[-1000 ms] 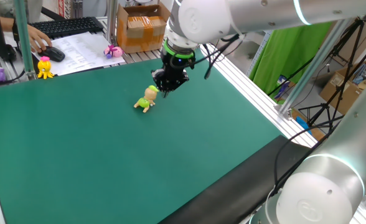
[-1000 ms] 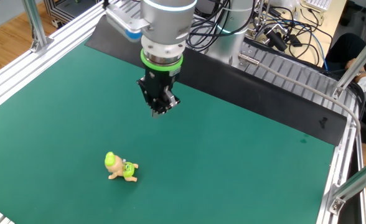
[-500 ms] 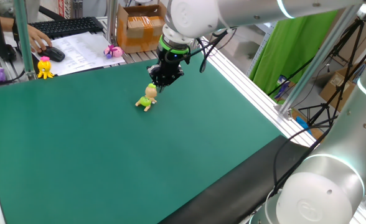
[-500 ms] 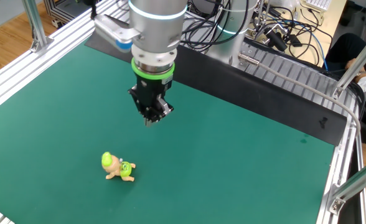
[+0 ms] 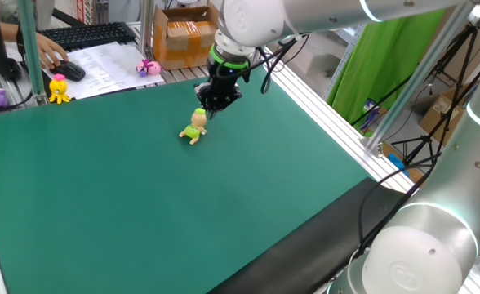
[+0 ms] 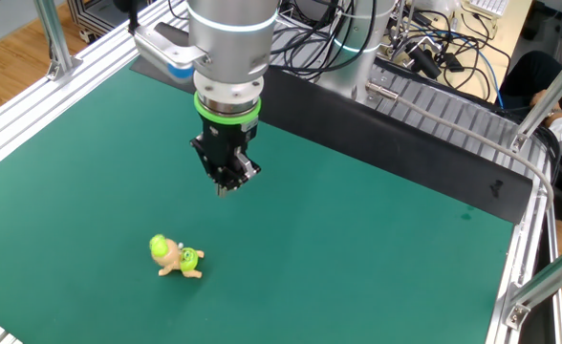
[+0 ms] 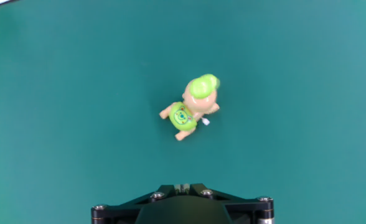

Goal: Grasp the moving object

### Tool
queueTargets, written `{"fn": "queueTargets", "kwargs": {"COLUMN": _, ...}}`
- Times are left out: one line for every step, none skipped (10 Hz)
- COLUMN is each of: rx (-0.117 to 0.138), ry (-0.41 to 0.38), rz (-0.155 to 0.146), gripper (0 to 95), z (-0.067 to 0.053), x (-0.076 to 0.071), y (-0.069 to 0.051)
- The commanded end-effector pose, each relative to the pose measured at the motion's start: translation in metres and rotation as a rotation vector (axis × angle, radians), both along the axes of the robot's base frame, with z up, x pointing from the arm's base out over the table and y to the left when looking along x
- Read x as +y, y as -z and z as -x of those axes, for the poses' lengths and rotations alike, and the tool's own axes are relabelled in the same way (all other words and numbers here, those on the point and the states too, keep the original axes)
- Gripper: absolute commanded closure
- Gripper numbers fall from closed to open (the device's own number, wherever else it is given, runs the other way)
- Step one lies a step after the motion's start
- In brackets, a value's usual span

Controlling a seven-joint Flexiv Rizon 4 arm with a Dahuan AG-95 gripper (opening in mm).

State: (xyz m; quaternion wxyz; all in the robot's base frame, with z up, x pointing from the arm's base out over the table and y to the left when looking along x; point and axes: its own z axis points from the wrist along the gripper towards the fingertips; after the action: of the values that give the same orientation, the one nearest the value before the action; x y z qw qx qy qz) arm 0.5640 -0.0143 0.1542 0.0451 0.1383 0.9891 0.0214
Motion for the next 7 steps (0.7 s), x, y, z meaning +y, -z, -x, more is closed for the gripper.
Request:
{"fn": "queueTargets", "kwargs": {"rx": 0.002, "ry": -0.205, "rz": 0.021, "gripper": 95.0, "z": -0.002, "x": -0.012, "y": 0.006}}
{"fn": "queueTargets", "kwargs": {"rx": 0.009, "ry": -0.344, "rz": 0.038, "gripper": 95.0, "z": -0.002, "x": -0.012, "y": 0.008}}
{"fn": "queueTargets", "kwargs": {"rx": 0.004, "ry": -0.394, "rz": 0.043, "gripper": 95.0, "z": -0.003, "x": -0.012, "y": 0.010}}
{"fn": "queueTargets", "kwargs": {"rx": -0.002, "ry": -0.409, "rz": 0.040, "gripper": 95.0, "z": -0.005, "x": -0.011, "y": 0.012}}
{"fn": "queueTargets", "kwargs": {"rx": -0.005, "ry": -0.422, "rz": 0.037, "gripper": 95.0, "z": -0.009, "x": -0.012, "y": 0.013}}
{"fn": "queueTargets", "kwargs": {"rx": -0.008, "ry": -0.424, "rz": 0.033, "gripper": 95.0, "z": -0.022, "x": -0.012, "y": 0.016}}
{"fn": "queueTargets", "kwargs": {"rx": 0.007, "ry": -0.274, "rz": 0.016, "gripper": 95.0, "z": -0.030, "x": -0.009, "y": 0.017}}
